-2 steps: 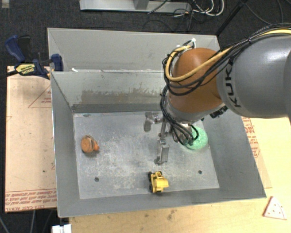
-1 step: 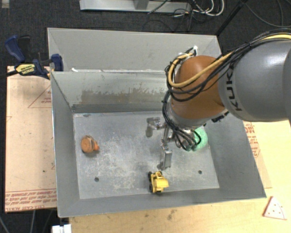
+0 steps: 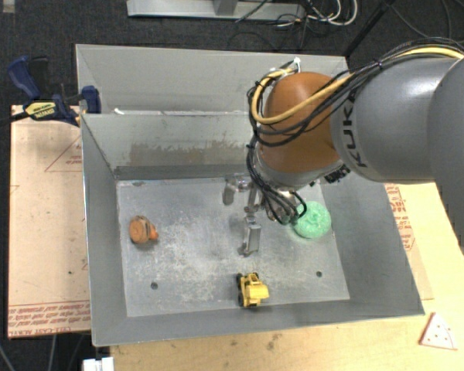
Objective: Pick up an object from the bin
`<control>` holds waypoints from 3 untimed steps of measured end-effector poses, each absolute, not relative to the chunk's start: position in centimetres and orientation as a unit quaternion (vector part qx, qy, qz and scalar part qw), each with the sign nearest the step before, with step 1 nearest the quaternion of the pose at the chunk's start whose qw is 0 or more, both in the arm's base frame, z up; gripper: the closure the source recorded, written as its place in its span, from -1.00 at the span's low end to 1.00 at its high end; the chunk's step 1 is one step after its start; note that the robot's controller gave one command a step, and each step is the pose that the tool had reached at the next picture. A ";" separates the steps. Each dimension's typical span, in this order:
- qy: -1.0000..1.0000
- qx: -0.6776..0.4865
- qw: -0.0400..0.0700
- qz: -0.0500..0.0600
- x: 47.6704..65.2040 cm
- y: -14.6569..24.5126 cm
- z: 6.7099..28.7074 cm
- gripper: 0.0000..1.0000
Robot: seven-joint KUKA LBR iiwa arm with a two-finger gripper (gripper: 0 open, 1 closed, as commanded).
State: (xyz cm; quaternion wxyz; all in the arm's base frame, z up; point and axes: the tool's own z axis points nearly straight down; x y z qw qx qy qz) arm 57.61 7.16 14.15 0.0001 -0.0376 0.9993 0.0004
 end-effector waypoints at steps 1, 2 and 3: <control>0.999 -0.040 0.002 0.001 53.2 4.1 11.8 -1.00; 1.000 -0.024 0.000 0.000 51.2 1.8 10.4 -1.00; 0.997 -0.081 0.004 0.000 49.5 2.4 8.1 -1.00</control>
Offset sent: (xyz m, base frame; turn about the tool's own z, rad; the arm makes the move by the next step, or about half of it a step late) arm -0.0644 -0.0554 -0.0414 0.0282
